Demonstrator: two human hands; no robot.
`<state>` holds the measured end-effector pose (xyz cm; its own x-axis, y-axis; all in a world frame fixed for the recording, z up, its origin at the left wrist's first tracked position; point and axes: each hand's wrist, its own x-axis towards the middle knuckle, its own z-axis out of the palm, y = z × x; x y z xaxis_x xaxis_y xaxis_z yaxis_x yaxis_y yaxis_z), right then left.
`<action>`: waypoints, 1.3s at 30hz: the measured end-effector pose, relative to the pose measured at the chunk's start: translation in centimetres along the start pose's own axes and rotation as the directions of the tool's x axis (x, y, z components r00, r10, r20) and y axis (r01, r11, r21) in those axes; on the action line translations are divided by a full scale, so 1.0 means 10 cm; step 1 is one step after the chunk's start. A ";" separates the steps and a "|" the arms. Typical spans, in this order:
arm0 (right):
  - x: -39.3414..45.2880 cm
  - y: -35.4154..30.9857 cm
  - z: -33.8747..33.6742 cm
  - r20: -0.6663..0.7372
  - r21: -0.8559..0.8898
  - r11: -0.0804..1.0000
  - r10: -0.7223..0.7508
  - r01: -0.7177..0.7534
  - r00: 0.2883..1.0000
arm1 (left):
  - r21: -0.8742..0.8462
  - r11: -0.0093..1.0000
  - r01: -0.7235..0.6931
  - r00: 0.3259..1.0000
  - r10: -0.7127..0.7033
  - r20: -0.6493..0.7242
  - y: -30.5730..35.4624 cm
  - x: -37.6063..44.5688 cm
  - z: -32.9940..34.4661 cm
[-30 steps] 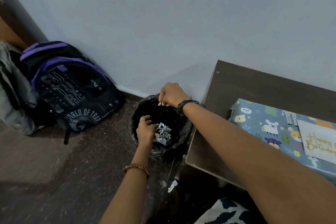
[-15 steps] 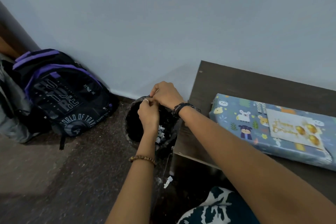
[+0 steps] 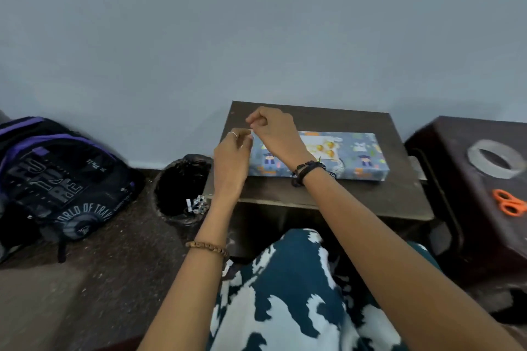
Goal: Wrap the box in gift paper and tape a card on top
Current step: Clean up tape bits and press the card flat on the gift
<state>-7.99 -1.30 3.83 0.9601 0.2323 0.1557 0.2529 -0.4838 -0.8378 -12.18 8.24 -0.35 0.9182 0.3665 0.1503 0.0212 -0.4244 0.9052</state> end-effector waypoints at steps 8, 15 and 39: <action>-0.74 0.93 -1.17 -0.305 -0.123 0.938 0.275 -0.324 0.912 | 0.069 0.997 0.046 0.988 -0.055 0.146 -0.02 -0.29 0.03; -1.00 1.15 -1.50 -0.218 -0.005 0.918 0.386 -0.396 0.897 | 0.064 0.988 0.143 0.979 -0.150 0.135 0.00 -0.27 0.15; 0.02 1.78 -1.22 -0.414 -0.359 0.836 0.256 -0.415 0.873 | 0.392 0.920 0.022 1.000 -0.020 -0.009 -0.19 0.54 0.74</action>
<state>-1.84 -20.18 -4.64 0.9528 -0.2704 0.1378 -0.1446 -0.8037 -0.5771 -4.38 4.90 -4.20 0.9139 0.3827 0.1354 0.1953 -0.7069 0.6798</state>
